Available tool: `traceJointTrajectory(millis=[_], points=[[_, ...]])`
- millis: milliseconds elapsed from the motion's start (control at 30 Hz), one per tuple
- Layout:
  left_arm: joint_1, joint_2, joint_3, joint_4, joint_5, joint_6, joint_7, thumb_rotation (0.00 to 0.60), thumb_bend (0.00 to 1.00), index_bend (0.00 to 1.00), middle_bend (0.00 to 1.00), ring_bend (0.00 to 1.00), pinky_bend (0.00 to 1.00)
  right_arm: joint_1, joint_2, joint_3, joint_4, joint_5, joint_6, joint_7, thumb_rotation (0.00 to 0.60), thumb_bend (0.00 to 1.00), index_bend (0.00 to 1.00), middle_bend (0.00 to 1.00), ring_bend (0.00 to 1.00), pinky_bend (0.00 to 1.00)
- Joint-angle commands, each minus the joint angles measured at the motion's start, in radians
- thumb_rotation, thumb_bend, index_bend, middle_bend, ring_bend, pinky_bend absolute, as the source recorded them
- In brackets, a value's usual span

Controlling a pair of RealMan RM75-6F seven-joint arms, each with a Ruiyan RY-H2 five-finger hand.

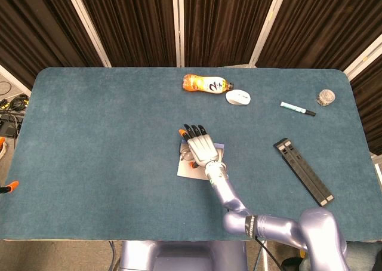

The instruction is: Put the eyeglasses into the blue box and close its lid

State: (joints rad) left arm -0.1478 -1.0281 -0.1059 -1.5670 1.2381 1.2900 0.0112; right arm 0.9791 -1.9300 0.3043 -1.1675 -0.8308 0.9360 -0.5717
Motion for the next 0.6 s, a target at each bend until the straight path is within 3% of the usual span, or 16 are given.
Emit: traceJointTrajectory(millis=[33, 600], points=[[-0.001, 0.001, 0.000, 0.002, -0.001, -0.003, -0.004, 0.600, 0.00, 0.00, 0.00, 0.00, 0.00, 0.013, -0.030, 0.011, 0.041, 0.001, -0.005, 0.009, 0.600, 0.08, 0.11, 0.00, 0.00, 0.00], [-0.003, 0.001, -0.001, 0.009, -0.009, -0.014, -0.011, 0.600, 0.00, 0.00, 0.00, 0.00, 0.00, 0.064, -0.121, 0.083, 0.237, 0.009, -0.032, 0.048, 0.600, 0.08, 0.12, 0.00, 0.00, 0.00]])
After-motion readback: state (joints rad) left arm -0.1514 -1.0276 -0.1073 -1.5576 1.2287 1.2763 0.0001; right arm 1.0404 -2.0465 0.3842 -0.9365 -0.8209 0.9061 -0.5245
